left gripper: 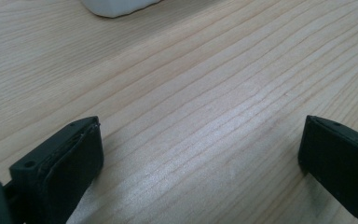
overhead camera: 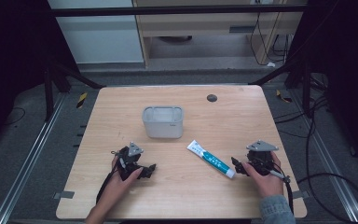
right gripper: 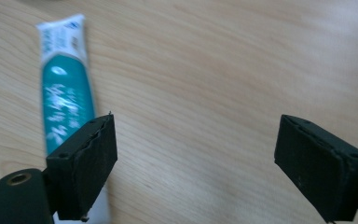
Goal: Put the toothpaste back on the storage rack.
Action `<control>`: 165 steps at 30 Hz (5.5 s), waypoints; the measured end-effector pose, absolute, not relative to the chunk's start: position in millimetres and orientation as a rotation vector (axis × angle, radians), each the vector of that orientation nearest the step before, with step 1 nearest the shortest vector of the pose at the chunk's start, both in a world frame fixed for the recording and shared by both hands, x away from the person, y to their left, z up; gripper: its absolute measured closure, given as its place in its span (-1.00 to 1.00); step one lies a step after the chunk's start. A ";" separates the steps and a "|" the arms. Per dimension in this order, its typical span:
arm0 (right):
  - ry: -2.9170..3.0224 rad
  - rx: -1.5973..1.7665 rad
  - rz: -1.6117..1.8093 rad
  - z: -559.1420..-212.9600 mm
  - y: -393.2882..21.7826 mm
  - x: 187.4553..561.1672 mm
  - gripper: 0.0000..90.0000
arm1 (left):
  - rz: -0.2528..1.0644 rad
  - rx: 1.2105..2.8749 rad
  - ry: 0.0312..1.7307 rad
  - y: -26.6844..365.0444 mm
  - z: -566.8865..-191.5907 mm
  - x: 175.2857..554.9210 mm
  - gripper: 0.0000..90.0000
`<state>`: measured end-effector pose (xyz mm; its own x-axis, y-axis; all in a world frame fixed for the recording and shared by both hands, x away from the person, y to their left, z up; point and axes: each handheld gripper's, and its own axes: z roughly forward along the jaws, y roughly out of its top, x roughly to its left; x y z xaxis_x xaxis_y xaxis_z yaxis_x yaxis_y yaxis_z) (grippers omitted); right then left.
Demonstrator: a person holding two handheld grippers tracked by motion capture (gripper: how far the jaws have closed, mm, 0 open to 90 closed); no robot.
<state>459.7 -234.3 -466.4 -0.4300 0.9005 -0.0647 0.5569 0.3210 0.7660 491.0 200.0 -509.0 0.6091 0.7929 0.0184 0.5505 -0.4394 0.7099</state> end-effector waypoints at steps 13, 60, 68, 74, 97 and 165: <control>2.402 1.118 0.780 -426.0 -158.2 484.7 -0.25 | 0.471 2.151 1.068 198.6 -509.1 490.6 -1.00; 2.659 1.155 0.537 -460.9 -100.6 535.9 -0.10 | 0.460 2.159 1.046 196.6 -509.2 489.7 -1.00; 2.684 1.216 0.528 -469.5 -101.2 546.0 -0.02 | 0.459 2.160 1.045 196.4 -509.2 489.8 -1.00; 2.692 1.207 0.519 -470.4 -98.3 548.8 0.02 | 0.459 2.160 1.045 196.4 -509.2 489.8 -1.00; 2.702 1.171 0.493 -470.8 -98.5 549.9 0.36 | 0.459 2.159 1.045 196.4 -509.2 489.7 -1.00; 2.344 1.265 0.926 -369.1 -151.8 530.7 0.79 | 0.451 2.164 1.027 195.5 -509.2 489.3 -1.00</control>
<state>530.7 -151.8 -369.1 -0.5566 0.8304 0.0246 0.6230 0.3977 0.6736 489.3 195.5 -509.2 0.6267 0.7791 0.0165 0.5396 -0.4491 0.7121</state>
